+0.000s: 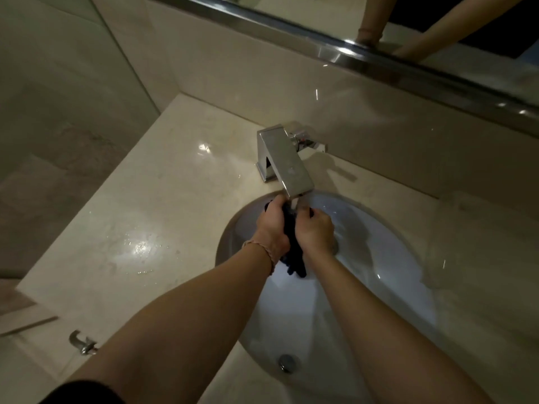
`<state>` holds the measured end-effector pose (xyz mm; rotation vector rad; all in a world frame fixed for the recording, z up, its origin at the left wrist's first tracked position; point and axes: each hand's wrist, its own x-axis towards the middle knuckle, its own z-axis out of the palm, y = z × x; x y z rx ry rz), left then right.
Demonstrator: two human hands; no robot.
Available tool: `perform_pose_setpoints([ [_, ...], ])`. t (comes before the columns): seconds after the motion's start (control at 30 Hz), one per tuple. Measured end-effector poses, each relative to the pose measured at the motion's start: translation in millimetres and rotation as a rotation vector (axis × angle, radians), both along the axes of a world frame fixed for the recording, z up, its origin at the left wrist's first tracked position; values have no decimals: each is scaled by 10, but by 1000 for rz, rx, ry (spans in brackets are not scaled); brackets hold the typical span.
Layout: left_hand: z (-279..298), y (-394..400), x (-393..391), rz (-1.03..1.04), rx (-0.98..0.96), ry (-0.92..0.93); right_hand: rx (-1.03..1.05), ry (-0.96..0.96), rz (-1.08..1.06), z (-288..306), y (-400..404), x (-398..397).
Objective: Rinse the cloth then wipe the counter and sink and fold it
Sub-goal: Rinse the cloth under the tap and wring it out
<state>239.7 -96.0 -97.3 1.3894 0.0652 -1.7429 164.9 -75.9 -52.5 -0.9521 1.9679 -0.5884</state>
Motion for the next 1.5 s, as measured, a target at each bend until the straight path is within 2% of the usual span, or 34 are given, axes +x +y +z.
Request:
perform_pose_setpoints([
  [0.1, 142, -3, -46, -68, -91, 128, -10, -119, 68, 90, -71, -140],
  [0.17, 190, -1, -33, -62, -106, 136, 29, -92, 141, 192, -92, -238],
  [0.27, 209, 53, -35, -13, -100, 89, -17, 82, 192, 462, -259, -401],
  [0.33, 164, 93, -15, 18, -74, 30, -99, 105, 169, 658, -438, -464],
  [0.53, 402, 110, 55, 61, -42, -84, -207, -54, 216, 1042, -824, -213],
  [0.7, 334, 197, 108, 95, -81, -87, -195, -17, 262, 1130, -651, -118],
  [0.8, 351, 247, 93, 127, -56, -180, -168, -161, 273, 1204, -508, -150],
  [0.9, 409, 331, 21, 95, -72, -183, -128, -247, 157, 1097, -237, -229],
  [1.03, 573, 517, -124, 51, -104, -227, 81, -337, -185, 799, 418, -393],
  [1.17, 787, 769, -341, -2, -82, -208, 368, -855, -415, 608, 900, -525],
  [1.27, 1010, 996, -473, -88, -87, -174, 310, -1147, -569, 570, 1101, -588],
  [1.37, 1153, 1197, -496, -194, -167, -312, 178, -1162, -626, 611, 1193, -694],
  [1.5, 1268, 1345, -438, -393, -267, -619, 153, -1088, -585, 632, 1271, -720],
])
